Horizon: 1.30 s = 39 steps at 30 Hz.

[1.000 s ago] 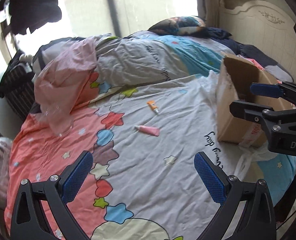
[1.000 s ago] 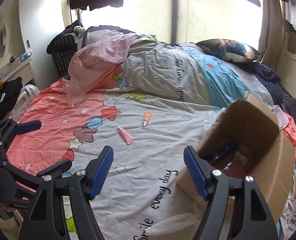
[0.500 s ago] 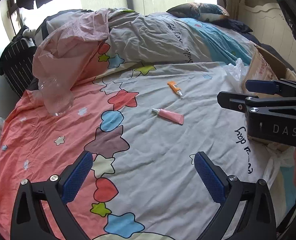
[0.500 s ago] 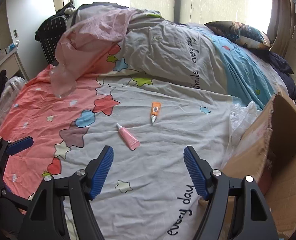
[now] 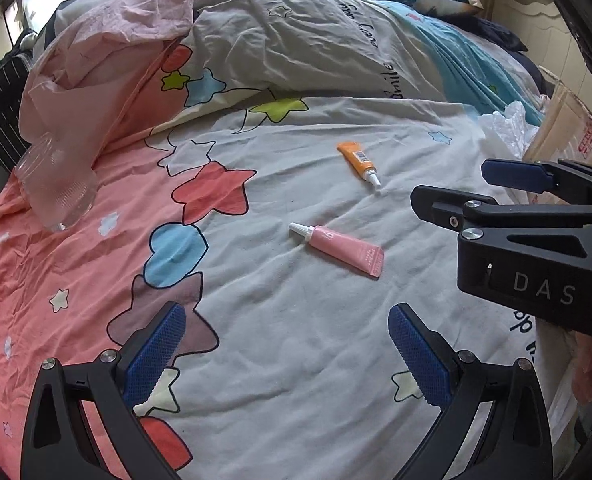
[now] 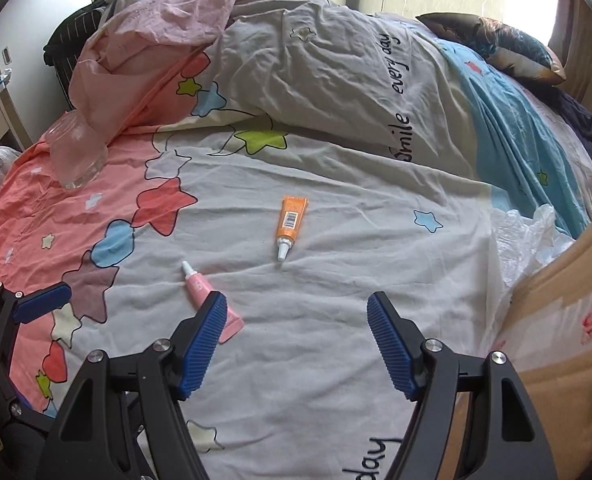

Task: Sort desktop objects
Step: 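Grasp the pink tube with the left tool while the right tool grasps the orange tube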

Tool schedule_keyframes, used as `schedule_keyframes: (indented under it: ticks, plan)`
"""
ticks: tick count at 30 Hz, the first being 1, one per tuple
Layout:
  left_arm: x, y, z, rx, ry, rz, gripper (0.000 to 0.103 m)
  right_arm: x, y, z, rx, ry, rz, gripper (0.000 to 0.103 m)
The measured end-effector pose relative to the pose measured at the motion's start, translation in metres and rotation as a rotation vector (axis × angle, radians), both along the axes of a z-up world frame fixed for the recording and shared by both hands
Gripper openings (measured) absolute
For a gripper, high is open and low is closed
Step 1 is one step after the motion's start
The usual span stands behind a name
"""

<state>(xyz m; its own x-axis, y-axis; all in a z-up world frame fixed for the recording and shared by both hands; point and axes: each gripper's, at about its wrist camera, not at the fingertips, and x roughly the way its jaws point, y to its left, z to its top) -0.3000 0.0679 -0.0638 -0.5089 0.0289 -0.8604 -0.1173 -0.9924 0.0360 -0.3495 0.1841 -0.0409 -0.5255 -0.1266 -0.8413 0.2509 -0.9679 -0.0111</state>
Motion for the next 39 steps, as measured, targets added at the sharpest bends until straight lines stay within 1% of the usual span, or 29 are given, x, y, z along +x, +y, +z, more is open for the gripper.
schedule_keyframes:
  ticks: [3, 7, 12, 16, 20, 22, 26, 32, 33, 36, 38, 39]
  plan:
    - [-0.011, -0.005, -0.007, 0.018, -0.015, 0.034, 0.103, -0.011, -0.002, -0.009, -0.015, -0.019, 0.000, 0.069]
    - [-0.021, -0.012, -0.010, 0.068, -0.021, 0.078, 0.103, -0.019, -0.010, -0.020, -0.009, -0.030, 0.019, 0.069]
    - [-0.031, -0.011, -0.010, 0.121, -0.026, 0.112, 0.103, -0.027, -0.015, -0.020, -0.012, -0.021, 0.040, 0.069]
    - [-0.039, -0.002, -0.013, 0.168, -0.036, 0.118, 0.103, -0.032, -0.017, -0.019, -0.009, -0.005, 0.057, 0.069]
    - [-0.048, 0.010, -0.024, 0.209, -0.076, 0.117, 0.103, -0.039, -0.009, -0.018, -0.013, -0.008, 0.050, 0.069]
    - [-0.051, 0.015, -0.030, 0.196, -0.076, 0.120, 0.103, -0.042, -0.005, -0.019, -0.009, -0.011, 0.045, 0.069]
    - [-0.057, 0.013, -0.039, 0.184, -0.078, 0.151, 0.103, -0.048, 0.005, -0.025, -0.042, -0.016, 0.032, 0.069]
    - [-0.062, 0.016, -0.042, 0.140, -0.057, 0.174, 0.103, -0.053, 0.007, -0.035, -0.069, -0.039, 0.031, 0.068]
    - [-0.063, 0.016, -0.042, 0.131, -0.052, 0.173, 0.103, -0.053, 0.007, -0.036, -0.072, -0.038, 0.030, 0.066]
    - [-0.065, 0.020, -0.045, 0.094, -0.042, 0.156, 0.103, -0.057, 0.005, -0.033, -0.076, -0.014, 0.021, 0.065]
    - [-0.066, 0.022, -0.046, 0.070, -0.033, 0.142, 0.103, -0.061, 0.003, -0.036, -0.075, -0.023, 0.029, 0.064]
    - [-0.066, 0.022, -0.046, 0.063, -0.025, 0.136, 0.101, -0.063, 0.002, -0.037, -0.073, -0.027, 0.033, 0.064]
